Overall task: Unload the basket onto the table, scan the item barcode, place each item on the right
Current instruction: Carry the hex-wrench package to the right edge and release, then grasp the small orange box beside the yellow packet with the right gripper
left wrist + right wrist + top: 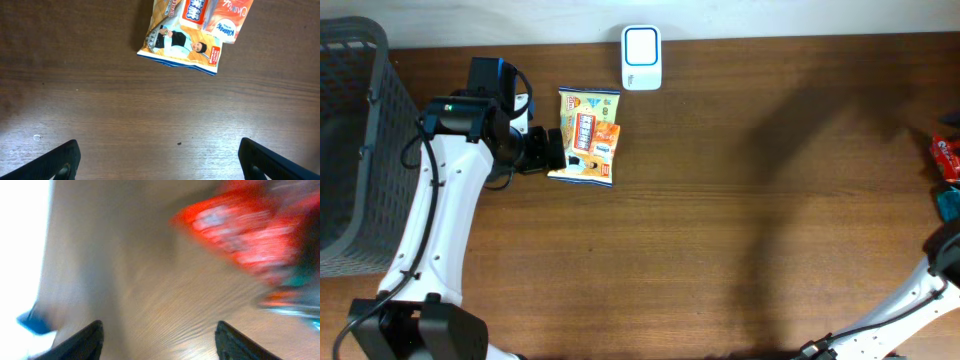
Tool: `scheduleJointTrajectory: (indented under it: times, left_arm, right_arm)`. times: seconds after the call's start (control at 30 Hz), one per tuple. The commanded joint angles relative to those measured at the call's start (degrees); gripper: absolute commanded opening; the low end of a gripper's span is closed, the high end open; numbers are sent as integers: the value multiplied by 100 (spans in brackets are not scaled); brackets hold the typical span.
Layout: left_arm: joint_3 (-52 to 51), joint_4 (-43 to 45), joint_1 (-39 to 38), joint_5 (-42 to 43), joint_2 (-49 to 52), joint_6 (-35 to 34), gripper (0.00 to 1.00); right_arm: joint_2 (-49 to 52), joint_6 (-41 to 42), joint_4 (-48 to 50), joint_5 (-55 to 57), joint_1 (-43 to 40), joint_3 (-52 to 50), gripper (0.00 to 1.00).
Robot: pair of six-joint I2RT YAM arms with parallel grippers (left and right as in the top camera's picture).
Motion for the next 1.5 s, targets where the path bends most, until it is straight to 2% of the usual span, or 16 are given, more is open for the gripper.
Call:
scheduleJointTrajectory:
  times: [0.0,0.07,0.13,0.2,0.33,0.43,0.53,0.63,0.9,0.93,0.97,1.0,1.07,1.17,1.3,1.47]
  left_arm:
    - [24,-7,15,44,2,-31,99]
    - [24,-7,15,44,2,-31,99]
    - [24,-9,15,44,2,-31,99]
    - [24,-7,15,44,2,-31,99]
    - [24,-7,15,44,2,-31,99]
    - [24,-7,15,44,2,-31,99]
    - [24,-7,15,44,2,-31,99]
    - [24,-7,15,44,2,-31,99]
    - [24,-7,15,44,2,-31,99]
    - [24,-7,15,44,2,-31,99]
    - [24,-7,15,44,2,-31,99]
    - [24,-9,15,44,2,-31,99]
    - [24,-7,15,44,2,-31,99]
    - [24,-7,15,44,2,-31,99]
    - [24,-7,15,44,2,-31,99]
    - [24,-7,15,44,2,-31,99]
  right_arm:
    - [-356,-1399,-448,-1008,1156,-13,77]
    - [-354,-1912,-555,-706,2199,-15,76]
    - [-339,-1908,-459,-74,3143,-15,85]
    - [-188,-1867,-162,212,4496,-15,86]
    - [426,-11,800,535,6052,-15,86]
    - [898,719,1303,466,6749,-15,71]
    - [1152,1368,1714,404,7064,-15,62]
    - [1381,2334,1856,647,7239,-31,44]
    - [1436,2428,2068,671,7243,-522,39]
    - [1436,2472,2166,662,7243,-621,32]
    - [1436,2470,2282,638,7243,-706,7]
    - [1436,2468,2312,551,7243,-710,4]
    - [1427,2387,2507,-70,7184,-702,4]
    - [1357,1034,2378,-1635,6728,-667,4]
    - [1357,435,1429,-1644,6157,-667,4]
    - [1349,192,1438,-1665,6467,-658,4]
